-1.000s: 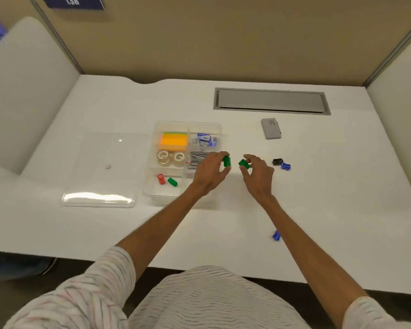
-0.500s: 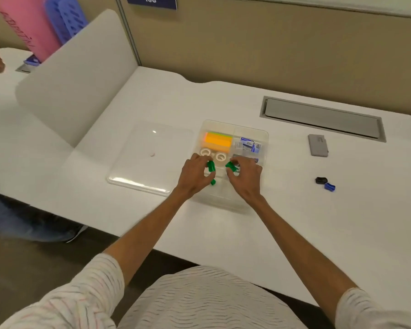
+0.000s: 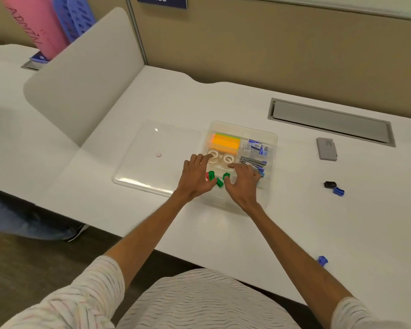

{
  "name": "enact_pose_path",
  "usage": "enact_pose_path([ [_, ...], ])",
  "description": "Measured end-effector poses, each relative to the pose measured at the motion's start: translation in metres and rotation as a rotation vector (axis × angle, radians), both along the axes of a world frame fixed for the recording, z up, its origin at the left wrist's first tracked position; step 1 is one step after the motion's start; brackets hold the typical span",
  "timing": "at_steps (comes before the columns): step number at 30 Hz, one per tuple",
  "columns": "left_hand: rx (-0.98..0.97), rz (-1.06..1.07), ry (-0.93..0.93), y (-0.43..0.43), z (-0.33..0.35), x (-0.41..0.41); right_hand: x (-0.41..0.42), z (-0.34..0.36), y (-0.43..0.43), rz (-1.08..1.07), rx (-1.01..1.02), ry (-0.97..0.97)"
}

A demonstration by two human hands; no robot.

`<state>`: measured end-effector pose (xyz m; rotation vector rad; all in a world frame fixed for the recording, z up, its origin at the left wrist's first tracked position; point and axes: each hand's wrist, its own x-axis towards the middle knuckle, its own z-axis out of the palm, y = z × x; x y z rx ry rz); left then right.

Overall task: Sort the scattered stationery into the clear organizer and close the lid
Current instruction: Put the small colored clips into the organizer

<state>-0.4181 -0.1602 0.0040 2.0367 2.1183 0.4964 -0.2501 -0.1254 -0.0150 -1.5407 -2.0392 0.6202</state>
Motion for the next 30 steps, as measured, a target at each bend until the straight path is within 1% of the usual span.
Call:
enact_pose_path([
  [6,0.011,0.002,-0.022,0.003,-0.002,0.015,0.017,-0.002,-0.006,-0.045,0.039,0.055],
  [10,0.003,-0.047,-0.038,0.009,-0.003,0.036,0.034,-0.004,-0.010,-0.089,0.045,0.024],
  [13,0.018,-0.103,-0.052,0.010,-0.005,0.056,0.049,-0.005,-0.014,-0.127,0.059,0.009],
  [20,-0.017,-0.230,-0.055,0.011,-0.015,0.096,0.093,-0.008,-0.026,-0.264,0.060,-0.001],
  [25,-0.011,-0.322,-0.052,0.011,-0.018,0.125,0.129,-0.015,-0.042,-0.398,0.004,-0.006],
  [30,-0.019,-0.467,-0.009,0.007,-0.017,0.158,0.167,-0.023,-0.068,-0.520,-0.027,-0.013],
])
